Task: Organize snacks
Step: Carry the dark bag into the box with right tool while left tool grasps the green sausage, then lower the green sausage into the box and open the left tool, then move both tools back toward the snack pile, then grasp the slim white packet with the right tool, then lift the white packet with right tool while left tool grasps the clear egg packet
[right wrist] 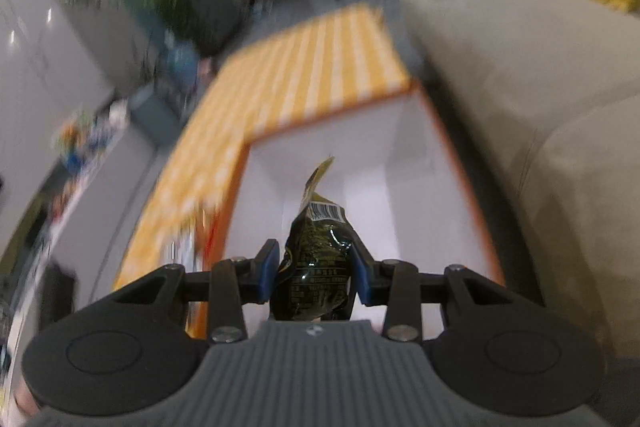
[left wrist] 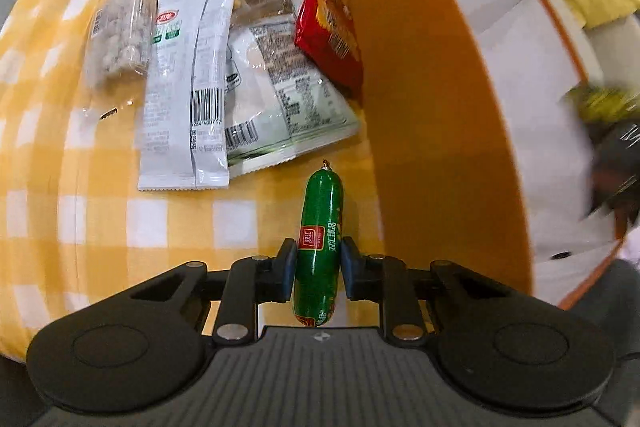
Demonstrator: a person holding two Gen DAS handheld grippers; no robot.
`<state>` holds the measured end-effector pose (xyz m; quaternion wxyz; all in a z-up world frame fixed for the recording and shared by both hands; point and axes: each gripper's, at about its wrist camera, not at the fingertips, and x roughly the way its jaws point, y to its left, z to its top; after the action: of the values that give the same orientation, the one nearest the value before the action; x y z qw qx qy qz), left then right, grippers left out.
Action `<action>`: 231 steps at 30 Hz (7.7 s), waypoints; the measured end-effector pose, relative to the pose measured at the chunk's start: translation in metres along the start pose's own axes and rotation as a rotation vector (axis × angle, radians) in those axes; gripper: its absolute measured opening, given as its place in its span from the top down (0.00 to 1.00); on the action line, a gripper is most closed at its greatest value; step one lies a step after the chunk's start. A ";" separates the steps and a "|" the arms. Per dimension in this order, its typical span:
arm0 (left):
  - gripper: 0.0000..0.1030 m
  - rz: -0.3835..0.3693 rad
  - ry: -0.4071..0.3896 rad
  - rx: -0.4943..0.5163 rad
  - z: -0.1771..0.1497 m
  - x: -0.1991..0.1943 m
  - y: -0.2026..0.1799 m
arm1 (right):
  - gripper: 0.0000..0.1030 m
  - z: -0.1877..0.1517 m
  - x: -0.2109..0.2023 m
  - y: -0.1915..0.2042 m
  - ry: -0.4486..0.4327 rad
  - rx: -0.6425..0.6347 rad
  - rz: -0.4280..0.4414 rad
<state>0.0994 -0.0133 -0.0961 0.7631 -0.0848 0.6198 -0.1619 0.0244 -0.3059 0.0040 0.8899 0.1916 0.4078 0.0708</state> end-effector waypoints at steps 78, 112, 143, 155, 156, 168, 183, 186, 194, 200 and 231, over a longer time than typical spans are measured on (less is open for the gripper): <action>0.59 -0.100 -0.039 0.059 0.001 0.022 -0.184 | 0.43 0.013 -0.041 -0.089 -0.218 0.216 0.027; 0.26 0.151 -0.277 -0.135 -0.002 -0.139 0.006 | 0.36 0.001 -0.003 0.051 -0.088 -0.119 -0.103; 0.25 -0.005 -0.230 -0.557 -0.003 -0.117 0.170 | 0.53 -0.064 0.170 0.166 0.111 0.003 0.074; 0.25 0.032 -0.191 -0.603 0.001 -0.104 0.175 | 0.89 -0.063 0.199 0.153 0.140 0.034 0.106; 0.25 0.033 -0.190 -0.606 0.001 -0.104 0.175 | 0.90 -0.063 0.198 0.153 0.141 0.028 0.108; 0.25 0.039 -0.171 -0.525 0.008 -0.096 0.155 | 0.94 -0.057 0.147 0.200 0.176 -0.265 -0.012; 0.25 0.013 -0.194 -0.557 0.005 -0.098 0.163 | 0.93 -0.100 0.141 0.233 0.331 -0.590 -0.028; 0.25 0.014 -0.194 -0.556 0.005 -0.098 0.163 | 0.93 -0.101 0.145 0.233 0.340 -0.575 -0.027; 0.25 0.005 -0.190 -0.573 0.006 -0.095 0.164 | 0.91 -0.101 0.144 0.236 0.321 -0.616 -0.069; 0.25 0.010 -0.182 -0.595 0.005 -0.092 0.168 | 0.84 -0.103 0.143 0.237 0.304 -0.624 -0.099; 0.24 0.122 -0.251 -0.457 0.017 -0.093 0.143 | 0.93 -0.092 0.178 0.180 0.322 -0.412 0.002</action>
<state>0.1194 0.1515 -0.0546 0.8036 -0.2366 0.5447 0.0403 0.0779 -0.0646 -0.1033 0.8338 -0.0070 0.5208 0.1830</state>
